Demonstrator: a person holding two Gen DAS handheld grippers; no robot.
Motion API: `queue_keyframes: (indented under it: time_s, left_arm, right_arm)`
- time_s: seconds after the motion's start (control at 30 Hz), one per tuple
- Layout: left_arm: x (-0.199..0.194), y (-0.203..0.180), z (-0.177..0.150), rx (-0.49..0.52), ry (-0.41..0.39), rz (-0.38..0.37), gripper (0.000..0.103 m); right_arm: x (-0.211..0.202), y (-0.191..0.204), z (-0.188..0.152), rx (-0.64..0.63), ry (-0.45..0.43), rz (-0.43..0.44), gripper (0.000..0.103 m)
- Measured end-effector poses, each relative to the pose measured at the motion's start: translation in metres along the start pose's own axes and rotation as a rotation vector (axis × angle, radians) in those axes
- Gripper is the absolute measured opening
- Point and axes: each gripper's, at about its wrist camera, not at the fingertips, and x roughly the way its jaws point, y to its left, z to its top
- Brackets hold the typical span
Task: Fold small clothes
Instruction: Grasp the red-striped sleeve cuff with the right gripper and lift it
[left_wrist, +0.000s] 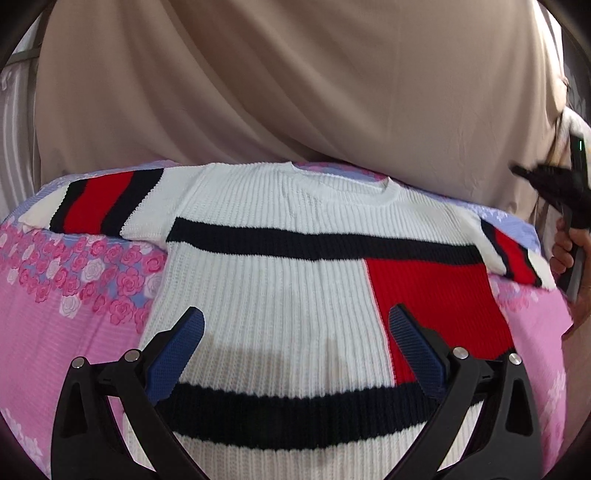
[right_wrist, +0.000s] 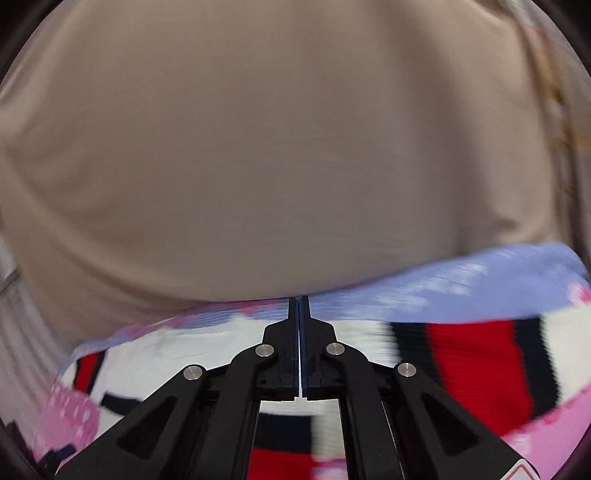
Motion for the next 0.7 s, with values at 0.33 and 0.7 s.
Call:
queue_keyframes:
  time_s: [0.33, 0.7]
  left_arm:
    - [-0.016, 0.026, -0.007, 0.053, -0.026, 0.086, 0.098]
    - [0.009, 0.044, -0.022, 0.028, 0.071, 0.011, 0.098]
  right_arm:
    - [0.005, -0.018, -0.078, 0.038, 0.138, -0.271, 0.057]
    - [-0.114, -0.304, -0.129, 0.723, 0.149, -0.622, 0.067]
